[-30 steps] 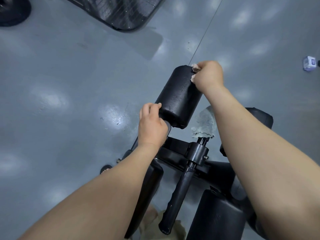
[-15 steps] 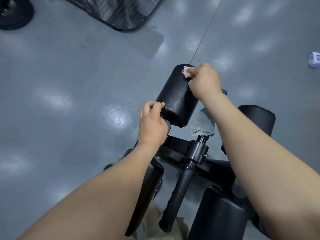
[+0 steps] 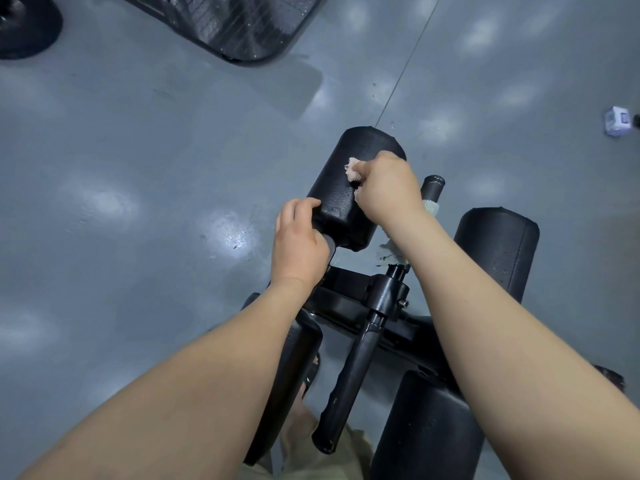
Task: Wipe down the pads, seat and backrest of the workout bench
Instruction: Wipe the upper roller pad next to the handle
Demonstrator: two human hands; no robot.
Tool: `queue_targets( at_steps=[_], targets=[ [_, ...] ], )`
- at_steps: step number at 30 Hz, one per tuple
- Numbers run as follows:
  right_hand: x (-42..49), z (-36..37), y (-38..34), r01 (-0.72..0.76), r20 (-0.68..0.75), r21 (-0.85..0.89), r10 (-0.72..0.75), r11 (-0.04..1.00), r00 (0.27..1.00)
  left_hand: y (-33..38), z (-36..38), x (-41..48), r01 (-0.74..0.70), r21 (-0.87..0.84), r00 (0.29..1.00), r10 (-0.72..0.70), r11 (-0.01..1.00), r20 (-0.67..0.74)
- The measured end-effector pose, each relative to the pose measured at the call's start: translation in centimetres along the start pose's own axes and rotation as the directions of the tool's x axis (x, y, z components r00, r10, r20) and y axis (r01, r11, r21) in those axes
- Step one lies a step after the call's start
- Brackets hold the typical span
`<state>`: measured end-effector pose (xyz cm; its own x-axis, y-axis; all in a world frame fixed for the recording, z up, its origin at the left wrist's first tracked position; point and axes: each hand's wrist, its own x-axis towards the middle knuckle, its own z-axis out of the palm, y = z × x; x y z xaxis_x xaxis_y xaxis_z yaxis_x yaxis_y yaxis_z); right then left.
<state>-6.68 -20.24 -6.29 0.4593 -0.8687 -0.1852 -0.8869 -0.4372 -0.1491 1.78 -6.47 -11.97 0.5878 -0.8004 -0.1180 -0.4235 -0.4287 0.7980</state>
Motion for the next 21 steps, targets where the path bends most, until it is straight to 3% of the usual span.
queue_targets(
  at_steps=[21],
  targets=[
    [-5.6,1.4,-1.2,0.223,0.035,0.031,-0.224,0.974,0.974,0.8,-0.5,-0.4,0.058,-0.062,0.998,-0.057,0.996,0.014]
  ],
)
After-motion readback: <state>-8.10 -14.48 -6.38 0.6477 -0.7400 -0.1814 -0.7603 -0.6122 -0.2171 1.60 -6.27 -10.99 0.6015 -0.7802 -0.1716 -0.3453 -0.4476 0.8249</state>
